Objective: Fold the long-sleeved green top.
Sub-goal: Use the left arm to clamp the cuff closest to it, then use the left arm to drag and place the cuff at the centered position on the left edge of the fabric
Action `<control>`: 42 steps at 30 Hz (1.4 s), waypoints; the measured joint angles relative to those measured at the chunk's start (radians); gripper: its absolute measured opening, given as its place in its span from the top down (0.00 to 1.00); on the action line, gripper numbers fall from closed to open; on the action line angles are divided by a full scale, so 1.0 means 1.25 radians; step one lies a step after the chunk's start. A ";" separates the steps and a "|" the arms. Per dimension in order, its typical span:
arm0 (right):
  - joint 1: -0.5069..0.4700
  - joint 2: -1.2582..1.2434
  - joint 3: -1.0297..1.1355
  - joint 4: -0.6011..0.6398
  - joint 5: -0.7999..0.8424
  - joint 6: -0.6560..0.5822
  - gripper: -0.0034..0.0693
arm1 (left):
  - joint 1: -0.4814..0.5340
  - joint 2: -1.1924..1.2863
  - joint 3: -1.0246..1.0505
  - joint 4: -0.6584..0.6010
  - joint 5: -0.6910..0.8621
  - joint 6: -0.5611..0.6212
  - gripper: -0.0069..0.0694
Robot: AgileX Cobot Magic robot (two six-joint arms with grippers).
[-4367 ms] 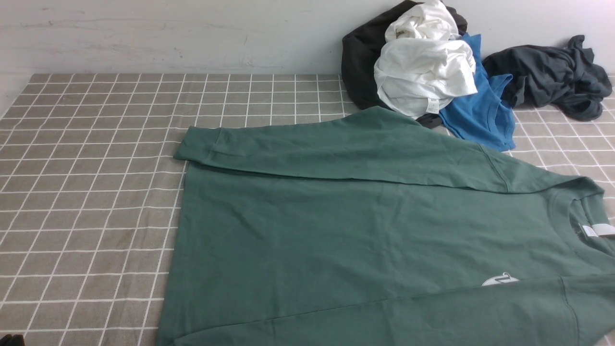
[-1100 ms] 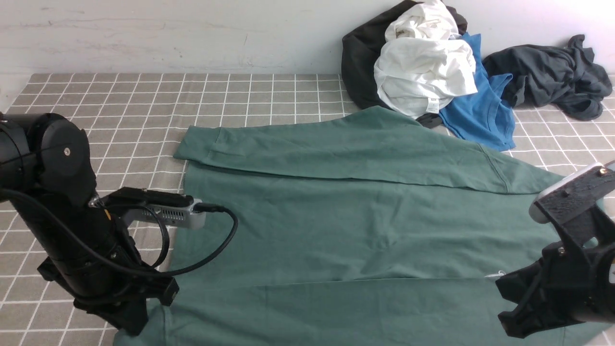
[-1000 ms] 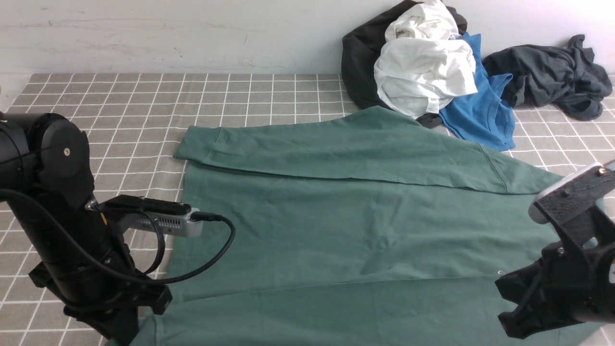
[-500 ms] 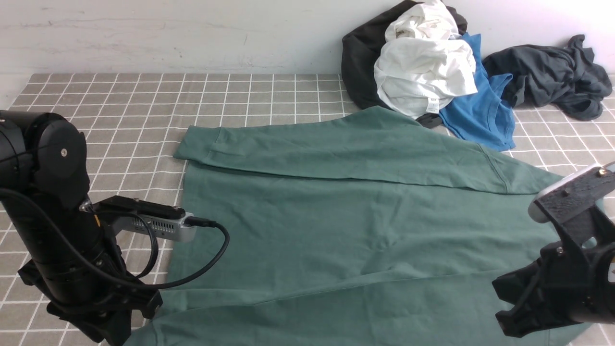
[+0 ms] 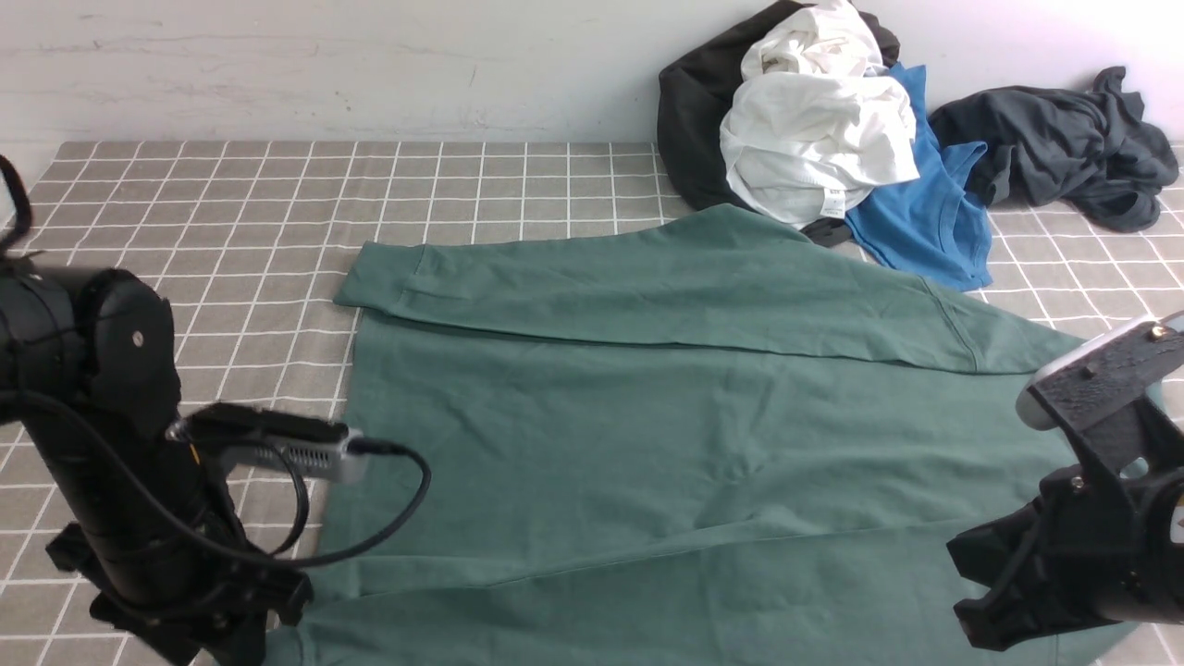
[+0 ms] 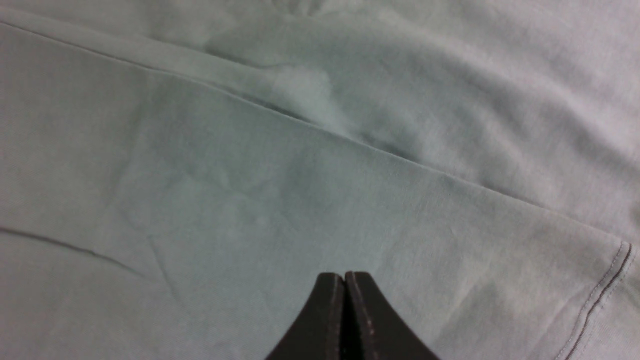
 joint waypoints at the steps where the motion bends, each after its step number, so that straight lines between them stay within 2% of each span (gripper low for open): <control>1: 0.000 0.000 0.000 0.002 0.000 0.000 0.97 | 0.000 0.017 0.007 -0.004 -0.002 0.000 0.42; 5: 0.000 0.000 0.000 0.005 0.000 0.000 0.97 | 0.000 0.061 0.012 -0.033 -0.009 0.000 0.45; 6: 0.000 0.000 0.000 0.005 0.000 0.000 0.97 | 0.000 0.079 0.012 -0.043 -0.020 0.000 0.52; 7: 0.000 0.000 0.000 0.005 0.000 0.000 0.97 | 0.000 0.081 0.012 -0.043 -0.020 0.000 0.53; 12: 0.000 0.000 0.000 0.005 0.007 0.000 0.97 | -0.001 0.089 0.012 -0.048 0.010 0.000 0.86; 14: 0.000 0.000 0.000 0.005 0.007 0.000 0.97 | -0.007 0.074 0.012 -0.048 0.040 0.001 0.89; 18: 0.000 0.000 0.000 0.005 0.008 -0.001 0.97 | -0.037 -0.003 0.012 -0.042 0.100 0.001 0.91; 24: 0.000 0.000 0.000 0.005 0.009 -0.001 0.97 | -0.080 -0.168 0.007 -0.042 0.121 -0.013 0.91; 32: 0.000 0.000 0.000 0.007 0.009 -0.001 0.97 | -0.083 -0.275 -0.062 0.008 0.125 -0.030 0.91; 39: 0.000 0.000 0.000 0.008 0.009 -0.001 0.97 | -0.083 -0.202 -0.215 0.129 -0.072 -0.049 0.91; 42: 0.000 0.000 0.000 0.008 0.010 -0.001 0.97 | -0.076 -0.150 -0.247 0.163 -0.118 -0.064 0.91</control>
